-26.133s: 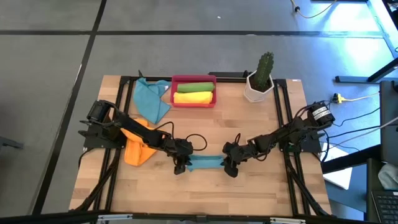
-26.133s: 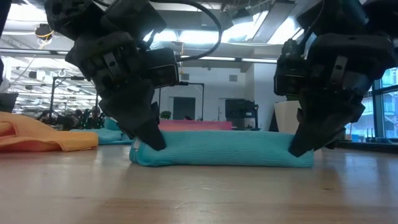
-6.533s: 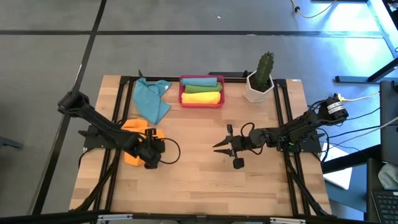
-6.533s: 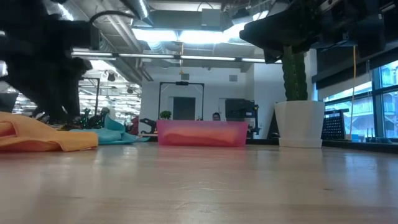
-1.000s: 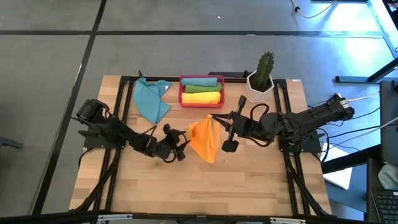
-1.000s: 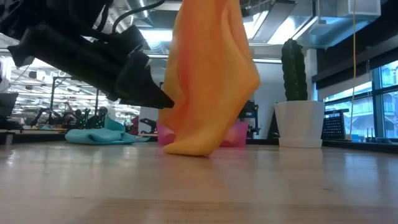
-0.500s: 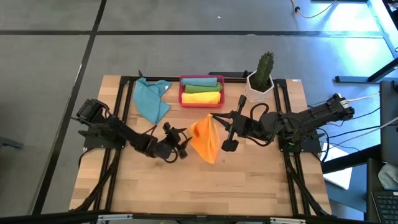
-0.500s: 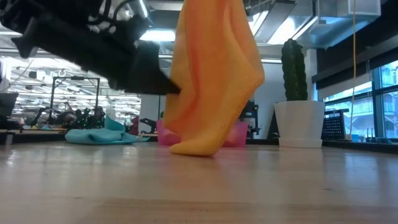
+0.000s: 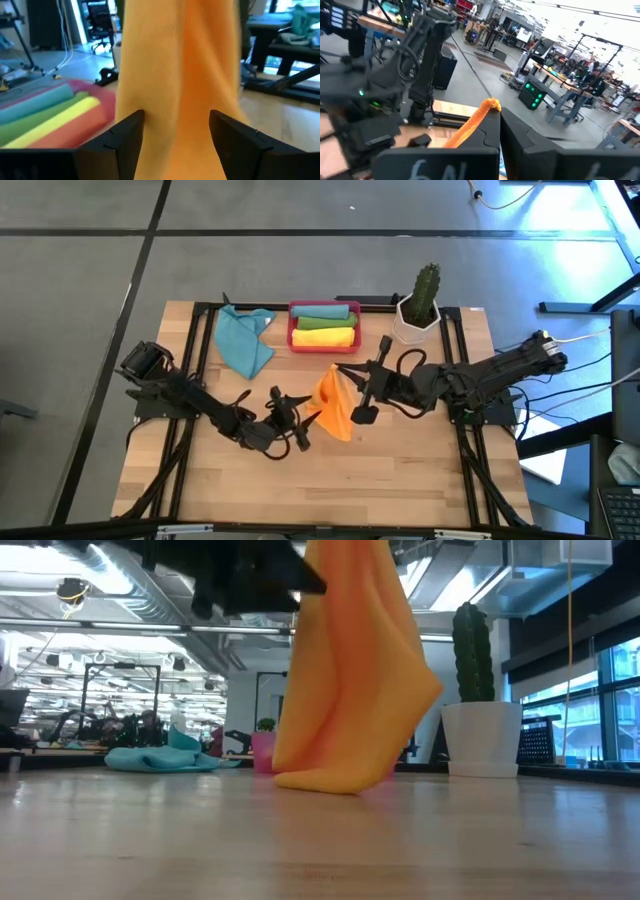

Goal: Roll microfiber towels into tight, uniform cylinder then place into a basket
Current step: Roll the orange towel

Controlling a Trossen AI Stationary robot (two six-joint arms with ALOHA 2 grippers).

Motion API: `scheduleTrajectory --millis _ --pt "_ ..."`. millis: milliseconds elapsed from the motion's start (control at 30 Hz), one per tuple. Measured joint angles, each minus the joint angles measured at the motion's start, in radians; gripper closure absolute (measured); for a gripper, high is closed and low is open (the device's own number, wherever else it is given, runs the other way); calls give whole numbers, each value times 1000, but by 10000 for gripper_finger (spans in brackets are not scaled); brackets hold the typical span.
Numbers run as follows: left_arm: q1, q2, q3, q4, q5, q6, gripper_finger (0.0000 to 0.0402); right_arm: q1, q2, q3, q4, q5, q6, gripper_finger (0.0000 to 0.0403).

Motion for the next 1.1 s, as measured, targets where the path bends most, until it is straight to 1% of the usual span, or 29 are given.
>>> scheduleTrajectory --millis 67,167,267,333,367,467,533,600,667,733,833,900,1000,1100 --pt "-7 1 21 -1 6 36 186 0 2 0 -1 4 -2 400" --pt "-6 26 54 1 68 94 186 -3 7 0 11 9 -6 400" --pt "14 95 112 4 209 106 186 -3 9 0 22 9 -15 400" --pt "26 163 170 -1 262 134 186 -9 7 0 27 9 -16 400" --pt "29 198 204 -2 270 161 186 -12 7 0 26 9 -16 400" --pt "30 295 303 -27 240 252 186 -15 8 0 23 9 -16 400" --pt "27 331 353 -103 166 288 186 -14 8 0 19 9 -16 400" --pt "26 346 392 -226 75 284 186 -14 8 0 9 9 -16 400" --pt "24 346 412 -352 8 243 186 -14 8 0 6 9 -16 400" --pt "14 333 419 -464 -24 189 186 -14 8 0 1 9 -15 400" --pt "-14 301 424 -616 -44 85 186 -14 8 0 -8 9 -15 400" --pt "-37 276 423 -767 -85 -1 186 -14 8 0 -8 9 -16 400" --pt "-64 234 423 -1026 -142 -199 186 -14 8 0 -8 9 -16 400" --pt "-82 189 423 -1312 -162 -464 186 -12 8 0 -8 9 -16 400"
